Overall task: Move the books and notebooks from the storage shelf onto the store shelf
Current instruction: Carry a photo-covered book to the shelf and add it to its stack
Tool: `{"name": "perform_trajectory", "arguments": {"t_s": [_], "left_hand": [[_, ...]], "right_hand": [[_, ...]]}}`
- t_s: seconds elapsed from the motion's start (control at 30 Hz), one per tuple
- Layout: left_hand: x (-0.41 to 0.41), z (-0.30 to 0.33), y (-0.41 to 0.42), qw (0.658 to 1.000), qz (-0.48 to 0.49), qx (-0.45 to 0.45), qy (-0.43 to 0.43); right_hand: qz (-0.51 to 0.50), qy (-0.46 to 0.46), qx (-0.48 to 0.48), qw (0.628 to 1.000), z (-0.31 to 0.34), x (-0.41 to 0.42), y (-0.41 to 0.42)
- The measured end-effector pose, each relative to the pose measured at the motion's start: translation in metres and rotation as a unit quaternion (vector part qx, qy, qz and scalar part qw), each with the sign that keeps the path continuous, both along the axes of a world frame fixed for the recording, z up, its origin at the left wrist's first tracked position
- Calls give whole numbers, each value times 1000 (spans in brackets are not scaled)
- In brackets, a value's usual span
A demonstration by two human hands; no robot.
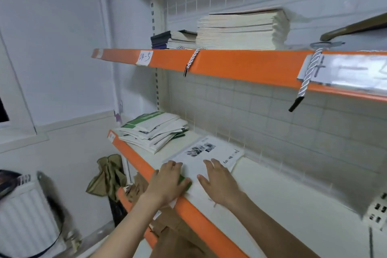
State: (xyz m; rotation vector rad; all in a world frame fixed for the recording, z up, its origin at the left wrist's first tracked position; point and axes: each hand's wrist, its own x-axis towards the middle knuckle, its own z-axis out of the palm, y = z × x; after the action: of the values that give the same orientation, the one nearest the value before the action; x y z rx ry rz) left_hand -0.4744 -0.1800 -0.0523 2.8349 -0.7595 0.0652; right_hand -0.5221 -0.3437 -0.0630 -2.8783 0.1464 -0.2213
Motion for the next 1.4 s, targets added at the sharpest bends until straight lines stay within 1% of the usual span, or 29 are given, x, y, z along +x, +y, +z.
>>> {"name": "perform_trajectory", "arguments": {"t_s": [0.13, 0.23, 0.4, 0.53, 0.7, 0.83, 1.0, 1.2, 1.3, 1.4], "left_hand": [[28, -7, -5, 1000, -12, -9, 14], [45, -7, -12, 1000, -19, -9, 10], [70, -14, -18, 999, -31, -3, 31], [90, -13, -23, 998, -37, 15, 44], [122, -13, -26, 994, -51, 31, 96], [139, -16, -25, 991, -72, 16, 112], [142, -13, -27, 993, -93, 28, 74], [144, -12, -29, 993, -106, 39, 20], [150, -7, -29, 993, -101, 20, 52], [157, -2, -30, 990, -103, -34, 94]], "right_hand": [[-13, 20, 4, 1000, -5, 13, -4], [-28, 17, 24, 999, -7, 22, -9], [-51, 23, 50, 997, -15, 30, -7], [-90, 18, 55, 994, -18, 36, -1], [-151, 11, 45, 987, -23, 49, 10], [-189, -2, 49, 981, -20, 56, 17], [-213, -20, 47, 976, -25, 55, 25], [-230, 3, 46, 972, -23, 56, 29], [-235, 14, 50, 971, -23, 57, 29], [-240, 14, 46, 969, -23, 57, 28]]}}
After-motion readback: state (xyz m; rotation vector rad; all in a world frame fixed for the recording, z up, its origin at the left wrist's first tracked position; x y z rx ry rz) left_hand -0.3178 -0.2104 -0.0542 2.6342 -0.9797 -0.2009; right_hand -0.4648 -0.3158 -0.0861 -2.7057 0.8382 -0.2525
